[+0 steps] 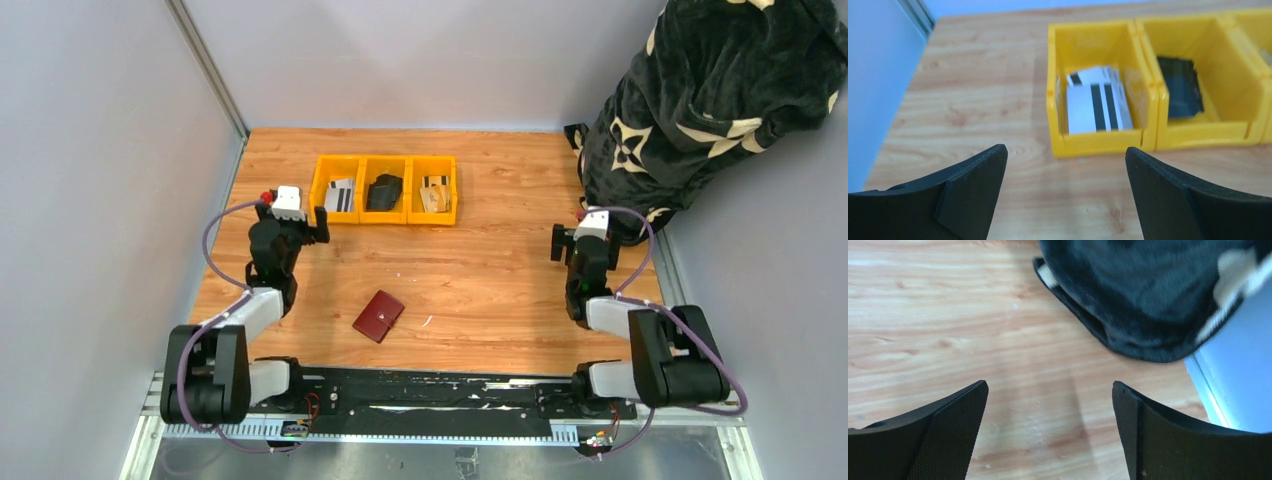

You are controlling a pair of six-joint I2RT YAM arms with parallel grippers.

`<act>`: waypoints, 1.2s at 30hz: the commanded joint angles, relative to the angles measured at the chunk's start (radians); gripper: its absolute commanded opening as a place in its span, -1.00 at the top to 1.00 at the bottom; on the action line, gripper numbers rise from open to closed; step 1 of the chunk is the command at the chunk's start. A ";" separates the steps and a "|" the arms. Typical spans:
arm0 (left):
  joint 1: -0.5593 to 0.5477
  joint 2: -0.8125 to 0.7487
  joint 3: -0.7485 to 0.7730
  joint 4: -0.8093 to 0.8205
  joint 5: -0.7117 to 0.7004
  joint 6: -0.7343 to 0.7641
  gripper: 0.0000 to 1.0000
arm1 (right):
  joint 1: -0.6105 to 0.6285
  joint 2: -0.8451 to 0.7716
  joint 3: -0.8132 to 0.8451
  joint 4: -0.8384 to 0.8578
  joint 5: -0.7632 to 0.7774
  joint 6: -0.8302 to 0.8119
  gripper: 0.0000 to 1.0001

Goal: Take the credit cards out of the card holder
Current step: Move the storage box to the center of the board.

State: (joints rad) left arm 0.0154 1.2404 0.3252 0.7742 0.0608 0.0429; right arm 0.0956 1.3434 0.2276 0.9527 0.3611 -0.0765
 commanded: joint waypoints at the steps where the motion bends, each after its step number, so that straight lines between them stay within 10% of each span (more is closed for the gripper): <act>1: -0.005 -0.102 0.109 -0.274 0.028 0.031 -1.00 | 0.053 -0.124 0.235 -0.466 0.011 -0.002 -0.95; 6: 0.011 -0.136 0.316 -0.660 0.178 0.037 -1.00 | 0.054 -0.280 0.415 -0.775 -0.176 0.190 -0.95; 13: 0.038 -0.049 0.634 -1.059 0.259 0.024 -1.00 | 0.039 -0.497 0.336 -0.775 -0.367 0.697 -1.00; 28: 0.047 0.027 0.780 -1.196 0.265 0.024 -1.00 | 0.379 -0.046 0.740 -1.037 -0.259 0.416 -0.98; 36: 0.047 0.081 0.824 -1.309 0.298 0.054 -1.00 | 0.394 0.364 1.100 -1.113 -0.298 0.402 -0.48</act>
State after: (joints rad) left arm 0.0586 1.2957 1.1080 -0.4477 0.3176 0.0719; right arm 0.4740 1.5757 1.2022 -0.0898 0.0738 0.3470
